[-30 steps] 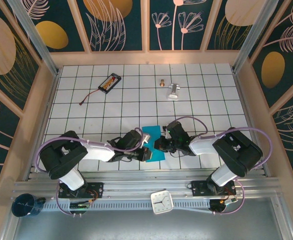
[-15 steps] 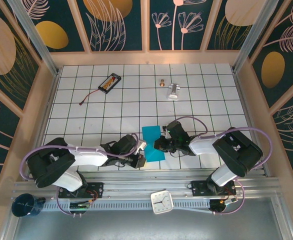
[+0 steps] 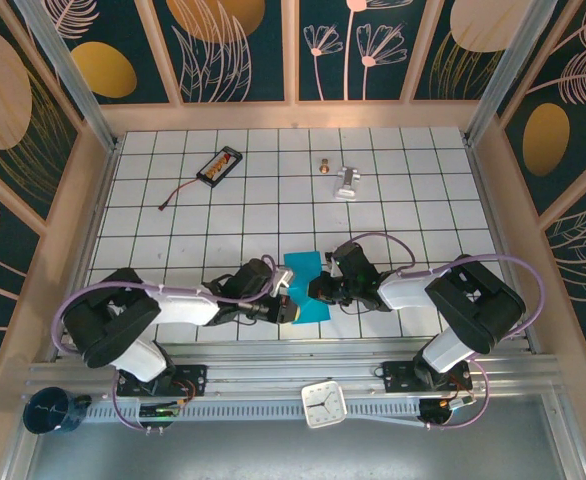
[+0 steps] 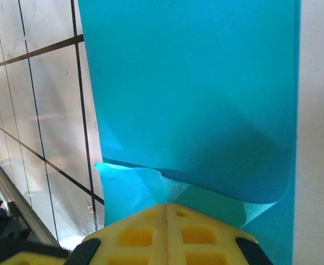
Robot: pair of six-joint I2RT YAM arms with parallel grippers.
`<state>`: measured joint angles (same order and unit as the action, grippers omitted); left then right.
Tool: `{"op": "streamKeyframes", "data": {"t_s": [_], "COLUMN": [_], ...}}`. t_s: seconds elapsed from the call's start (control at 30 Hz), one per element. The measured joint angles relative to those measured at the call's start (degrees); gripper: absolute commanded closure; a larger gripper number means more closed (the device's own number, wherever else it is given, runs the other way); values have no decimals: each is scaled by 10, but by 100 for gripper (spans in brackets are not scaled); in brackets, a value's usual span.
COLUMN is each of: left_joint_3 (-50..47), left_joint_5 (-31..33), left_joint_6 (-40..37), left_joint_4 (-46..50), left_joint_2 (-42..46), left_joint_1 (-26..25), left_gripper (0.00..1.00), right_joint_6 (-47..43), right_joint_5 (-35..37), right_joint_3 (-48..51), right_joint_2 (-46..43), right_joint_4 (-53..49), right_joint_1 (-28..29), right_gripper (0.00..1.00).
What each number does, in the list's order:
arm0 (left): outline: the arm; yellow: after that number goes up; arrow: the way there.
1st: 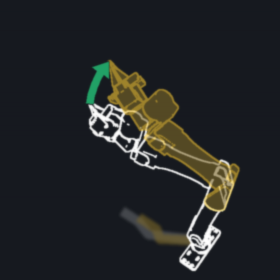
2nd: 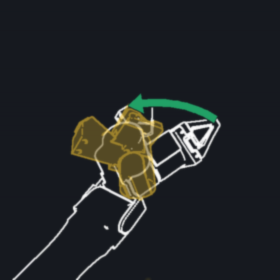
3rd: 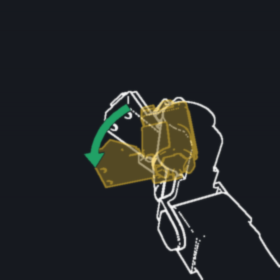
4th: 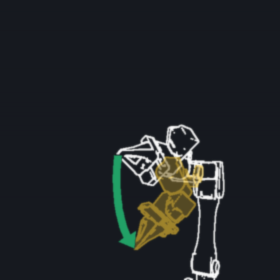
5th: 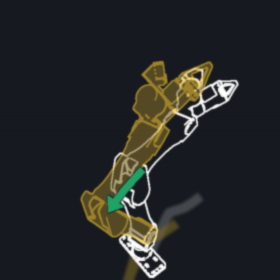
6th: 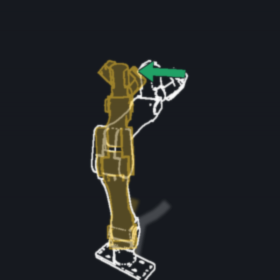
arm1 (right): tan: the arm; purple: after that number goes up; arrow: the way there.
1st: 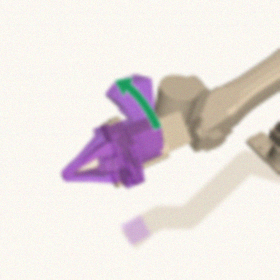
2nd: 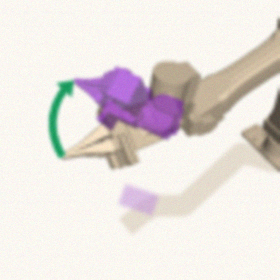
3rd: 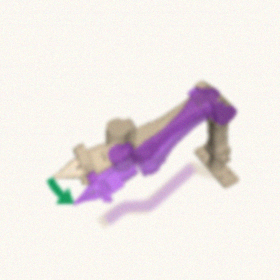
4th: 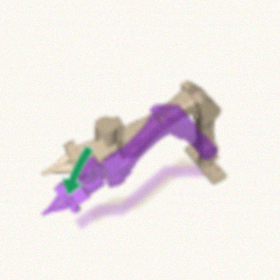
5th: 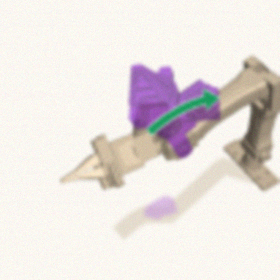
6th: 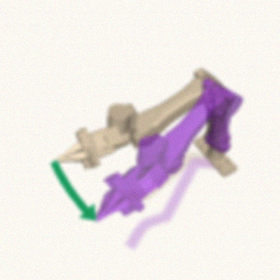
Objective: Fold a paper plane with a square sheet of paper (pick it up from the middle)
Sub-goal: Fold the triangle at the bottom-center of the table.
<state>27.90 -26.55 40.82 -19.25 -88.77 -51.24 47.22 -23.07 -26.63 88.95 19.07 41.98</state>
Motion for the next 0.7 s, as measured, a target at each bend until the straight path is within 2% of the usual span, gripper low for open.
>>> {"op": "streamKeyframes", "data": {"t_s": [0.3,0.5,0.7], "left_joint_3": [3,3,3], "left_joint_5": [-1,2,2], "left_joint_6": [-7,-18,-22], "left_joint_4": [0,5,5], "left_joint_2": [-27,-26,-27], "left_joint_1": [6,6,6], "left_gripper": [100,100,100], "right_joint_6": [-4,-13,14], "right_joint_5": [0,2,-6], "right_joint_3": [-12,-27,0], "right_joint_2": [0,-21,-70], "right_joint_4": [-21,-61,-36], "right_joint_1": [-1,-15,8], "right_gripper": [100,89,92]}}
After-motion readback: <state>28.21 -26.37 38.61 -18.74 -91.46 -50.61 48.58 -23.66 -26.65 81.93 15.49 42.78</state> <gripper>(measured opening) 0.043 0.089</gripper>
